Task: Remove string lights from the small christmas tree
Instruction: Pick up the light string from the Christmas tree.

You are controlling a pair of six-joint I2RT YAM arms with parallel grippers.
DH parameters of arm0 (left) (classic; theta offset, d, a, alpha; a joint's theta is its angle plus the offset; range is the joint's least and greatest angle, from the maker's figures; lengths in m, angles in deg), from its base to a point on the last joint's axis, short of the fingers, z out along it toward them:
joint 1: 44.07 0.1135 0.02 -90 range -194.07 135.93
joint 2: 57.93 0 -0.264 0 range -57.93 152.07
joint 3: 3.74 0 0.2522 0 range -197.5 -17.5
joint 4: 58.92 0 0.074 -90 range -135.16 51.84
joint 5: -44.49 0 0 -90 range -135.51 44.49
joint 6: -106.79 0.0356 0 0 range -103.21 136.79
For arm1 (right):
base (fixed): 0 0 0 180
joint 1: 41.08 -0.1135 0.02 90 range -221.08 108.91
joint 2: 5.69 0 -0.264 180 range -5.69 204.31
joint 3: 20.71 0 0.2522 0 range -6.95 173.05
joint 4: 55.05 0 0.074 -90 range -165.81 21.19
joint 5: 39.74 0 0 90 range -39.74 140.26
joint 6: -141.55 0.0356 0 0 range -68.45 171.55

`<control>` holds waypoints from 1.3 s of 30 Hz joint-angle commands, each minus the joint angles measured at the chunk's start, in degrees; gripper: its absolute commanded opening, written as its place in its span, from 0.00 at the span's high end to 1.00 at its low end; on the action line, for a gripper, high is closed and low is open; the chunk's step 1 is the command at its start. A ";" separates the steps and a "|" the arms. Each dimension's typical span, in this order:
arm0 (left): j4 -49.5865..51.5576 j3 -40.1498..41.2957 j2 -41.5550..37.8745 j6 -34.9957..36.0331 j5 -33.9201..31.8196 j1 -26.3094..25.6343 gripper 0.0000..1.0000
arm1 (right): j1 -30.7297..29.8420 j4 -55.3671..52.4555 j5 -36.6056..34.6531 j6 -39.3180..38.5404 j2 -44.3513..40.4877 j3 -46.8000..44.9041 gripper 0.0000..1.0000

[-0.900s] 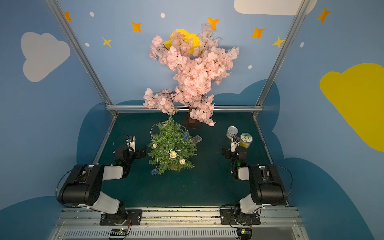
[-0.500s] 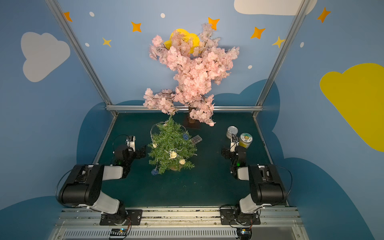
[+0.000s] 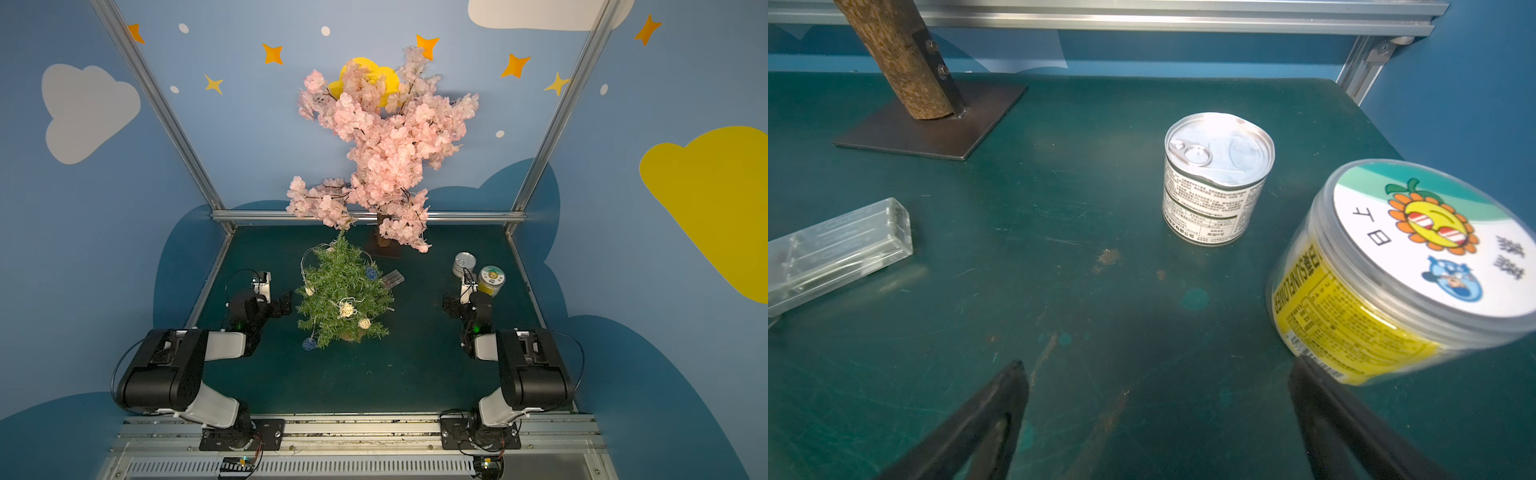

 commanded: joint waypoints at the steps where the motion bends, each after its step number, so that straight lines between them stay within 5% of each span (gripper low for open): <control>1: 0.35 -0.48 -0.82 0.07 0.87 0.39 0.00 | 0.79 -0.53 1.37 0.23 -0.73 0.98 0.02; 8: 0.32 -0.64 -0.82 -0.68 -0.37 0.33 0.00 | 1.62 -0.63 2.27 0.93 -0.84 1.48 0.02; 11: 0.52 -0.41 -3.84 -1.12 -4.24 0.31 0.00 | 1.16 -22.06 -0.55 2.72 -7.65 8.48 0.02; 13: 13.56 -3.42 -11.68 -3.80 -8.56 -0.68 0.00 | 1.02 -39.27 -2.38 8.55 -10.72 16.50 0.02; 15: 36.78 -12.03 -19.85 -12.06 -11.46 -0.90 0.00 | 0.05 -52.52 -0.39 12.12 -13.21 24.53 0.03; 21: 70.34 -29.09 -30.83 -20.72 -5.72 -7.52 0.00 | -10.31 -77.06 5.88 15.45 -22.46 38.07 0.08; 25: 83.45 -36.97 -33.44 -21.84 1.97 -12.70 0.00 | -16.94 -83.14 16.04 18.13 -26.95 44.74 0.14; 29: 90.86 -41.20 -34.73 -22.40 1.03 -21.33 0.00 | -22.05 -86.14 22.30 23.29 -26.66 50.56 0.17; 39: 93.21 -44.93 -34.30 -22.45 -2.42 -32.58 0.00 | -30.97 -80.32 24.99 32.93 -19.38 54.54 0.20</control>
